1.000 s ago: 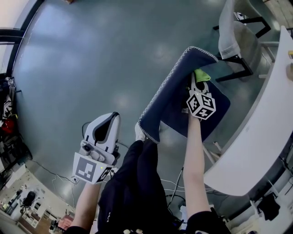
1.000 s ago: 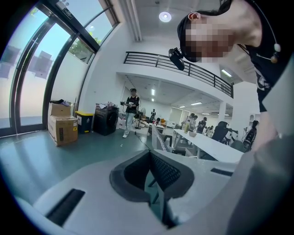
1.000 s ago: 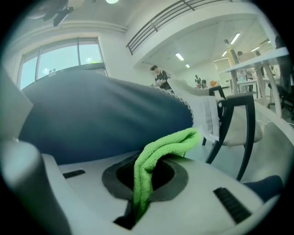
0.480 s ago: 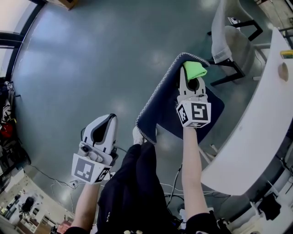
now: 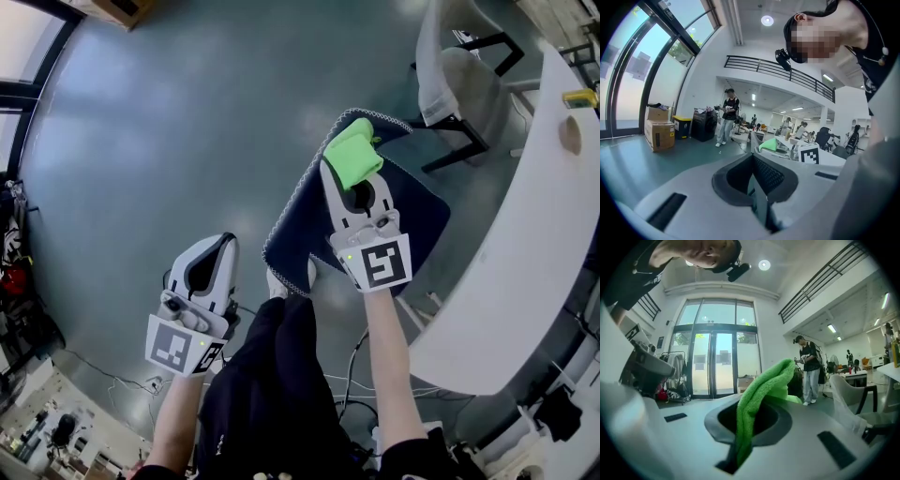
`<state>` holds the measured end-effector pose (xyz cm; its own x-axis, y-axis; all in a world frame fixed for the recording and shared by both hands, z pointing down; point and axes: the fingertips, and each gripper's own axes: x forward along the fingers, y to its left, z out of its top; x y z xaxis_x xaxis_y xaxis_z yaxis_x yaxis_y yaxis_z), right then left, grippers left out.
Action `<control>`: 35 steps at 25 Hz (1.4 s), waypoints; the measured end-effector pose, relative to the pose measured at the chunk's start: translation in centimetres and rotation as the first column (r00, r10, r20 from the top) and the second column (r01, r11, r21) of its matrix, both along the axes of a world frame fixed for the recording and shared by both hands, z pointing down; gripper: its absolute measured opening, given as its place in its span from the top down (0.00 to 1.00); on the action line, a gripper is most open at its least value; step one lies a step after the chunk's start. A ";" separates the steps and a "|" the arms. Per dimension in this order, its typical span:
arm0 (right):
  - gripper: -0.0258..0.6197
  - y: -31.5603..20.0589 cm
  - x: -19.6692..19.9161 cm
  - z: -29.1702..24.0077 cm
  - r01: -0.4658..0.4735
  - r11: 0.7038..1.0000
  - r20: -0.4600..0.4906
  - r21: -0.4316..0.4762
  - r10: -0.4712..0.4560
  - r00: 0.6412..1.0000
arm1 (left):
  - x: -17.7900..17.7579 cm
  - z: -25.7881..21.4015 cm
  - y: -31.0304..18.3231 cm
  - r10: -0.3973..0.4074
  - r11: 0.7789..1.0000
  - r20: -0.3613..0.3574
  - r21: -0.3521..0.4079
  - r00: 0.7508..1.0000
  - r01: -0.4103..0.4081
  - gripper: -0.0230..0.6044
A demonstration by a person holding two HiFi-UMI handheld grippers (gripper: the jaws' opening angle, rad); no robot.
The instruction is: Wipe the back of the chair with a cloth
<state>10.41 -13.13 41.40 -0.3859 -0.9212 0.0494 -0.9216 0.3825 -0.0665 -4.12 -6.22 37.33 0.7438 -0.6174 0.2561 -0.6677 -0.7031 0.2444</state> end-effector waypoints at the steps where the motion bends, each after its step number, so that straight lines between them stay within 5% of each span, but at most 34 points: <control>1: 0.93 0.2 0.0 0.0 0.001 1.000 0.001 0.006 -0.001 1.000 | 0.2 0.1 0.1 0.003 1.000 0.002 -0.001 1.000 -0.003 0.97; 5: 0.93 1.4 2.8 1.2 -0.098 0.995 0.010 -0.004 0.098 0.995 | 0.6 0.3 0.3 0.010 1.000 0.011 0.000 1.000 -0.010 0.97; 9: 0.93 3.4 8.4 5.8 -0.250 0.962 0.081 -0.113 0.259 0.962 | -0.1 0.6 0.3 -0.006 1.000 0.024 -0.003 1.000 0.006 0.97; 18: 0.93 6.8 14.6 25.3 -0.400 0.755 0.055 -0.520 0.497 0.866 | -1.9 1.8 0.8 -0.045 0.999 0.048 -0.026 0.998 0.047 0.97; 22: 0.93 5.8 14.3 29.8 -0.375 0.701 0.113 -0.607 0.543 0.832 | -2.5 2.5 1.1 -0.054 0.998 0.068 -0.034 0.996 0.056 0.97; 31: 0.93 0.0 16.1 26.4 -0.390 0.733 0.226 -0.557 0.586 0.778 | -3.0 3.6 1.2 -0.074 0.996 0.083 -0.052 0.994 0.079 0.97; 35: 0.93 -1.2 17.2 23.3 -0.414 0.759 0.197 -0.503 0.567 0.800 | -3.2 4.1 1.0 -0.073 0.995 0.085 -0.065 0.994 0.078 0.97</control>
